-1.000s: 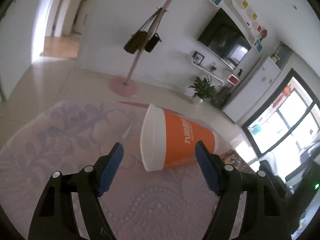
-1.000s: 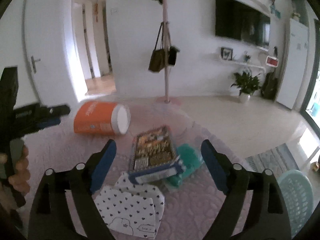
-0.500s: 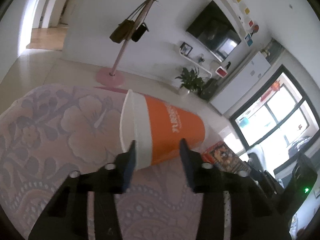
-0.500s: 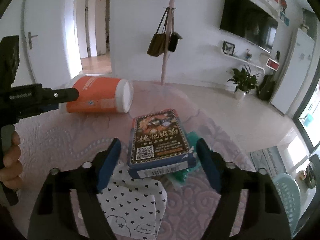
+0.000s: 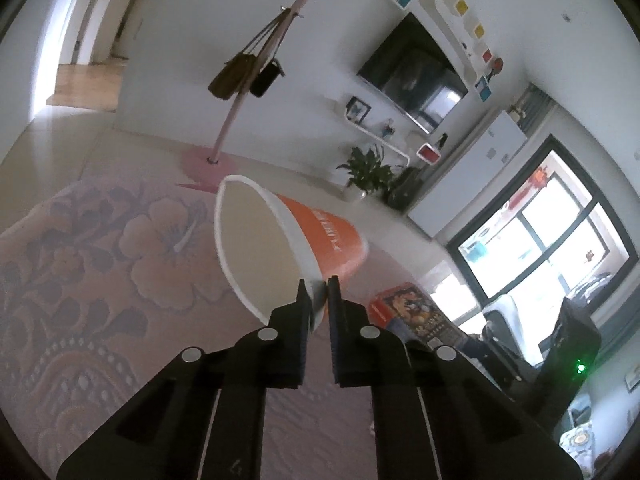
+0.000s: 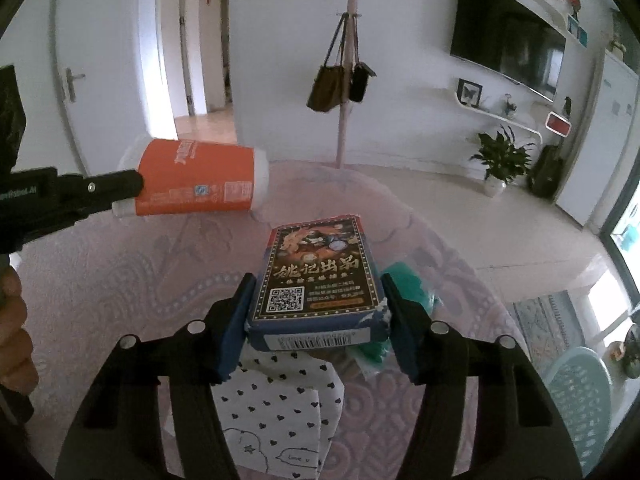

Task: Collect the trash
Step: 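Carry cup and snack box over the blue basket and release both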

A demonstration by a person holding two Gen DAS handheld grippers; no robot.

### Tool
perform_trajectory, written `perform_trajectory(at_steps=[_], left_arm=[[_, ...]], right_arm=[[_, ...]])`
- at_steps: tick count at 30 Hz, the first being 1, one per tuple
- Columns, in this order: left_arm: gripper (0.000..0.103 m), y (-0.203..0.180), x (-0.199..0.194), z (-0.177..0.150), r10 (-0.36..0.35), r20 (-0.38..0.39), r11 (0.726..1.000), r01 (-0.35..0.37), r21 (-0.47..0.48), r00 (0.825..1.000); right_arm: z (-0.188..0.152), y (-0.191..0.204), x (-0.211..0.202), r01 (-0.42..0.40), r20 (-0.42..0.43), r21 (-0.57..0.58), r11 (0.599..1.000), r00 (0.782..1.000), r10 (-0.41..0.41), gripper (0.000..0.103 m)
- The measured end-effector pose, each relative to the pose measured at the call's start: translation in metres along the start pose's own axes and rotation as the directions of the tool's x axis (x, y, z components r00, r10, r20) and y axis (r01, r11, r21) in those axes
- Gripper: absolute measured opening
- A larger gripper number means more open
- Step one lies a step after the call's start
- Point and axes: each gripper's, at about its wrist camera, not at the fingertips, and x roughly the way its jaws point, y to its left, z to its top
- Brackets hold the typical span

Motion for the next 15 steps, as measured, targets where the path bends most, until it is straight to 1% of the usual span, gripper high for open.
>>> perform_trajectory(at_steps=[1,3,6,9,13,15], left_arm=[[0.005,-0.001,-0.004,-0.001,0.0,0.007,1.0,0.0,0.0,1.0],[0.002,-0.005,-0.017,-0.005,0.001,0.032,1.0,-0.001,0.001,0.999],[0.002,-0.012,-0.035,-0.01,0.016,0.061,1.0,-0.017,0.015,0.998],[0.002,-0.02,-0.053,-0.017,0.008,0.084,1.0,-0.011,0.026,0.996],[0.002,-0.041,-0.075,-0.023,-0.02,0.116,0.998,0.012,0.063,0.993],[0.002,-0.053,-0.083,-0.025,-0.037,0.124,0.997,0.029,0.071,0.992]], right_arm=[[-0.001,-0.001,-0.005,-0.006,0.027,0.002,1.0,1.0,0.006,0.057],[-0.001,-0.003,-0.011,-0.007,0.056,0.01,1.0,0.998,0.006,0.057],[-0.002,-0.008,-0.024,-0.04,0.115,0.025,0.999,0.993,0.037,0.057],[-0.002,-0.013,-0.038,-0.051,0.154,0.046,0.998,0.987,0.043,0.057],[-0.003,-0.029,-0.078,-0.063,0.232,0.088,0.994,0.972,0.041,0.057],[-0.005,-0.035,-0.097,-0.055,0.263,0.098,0.994,0.965,0.027,0.057]])
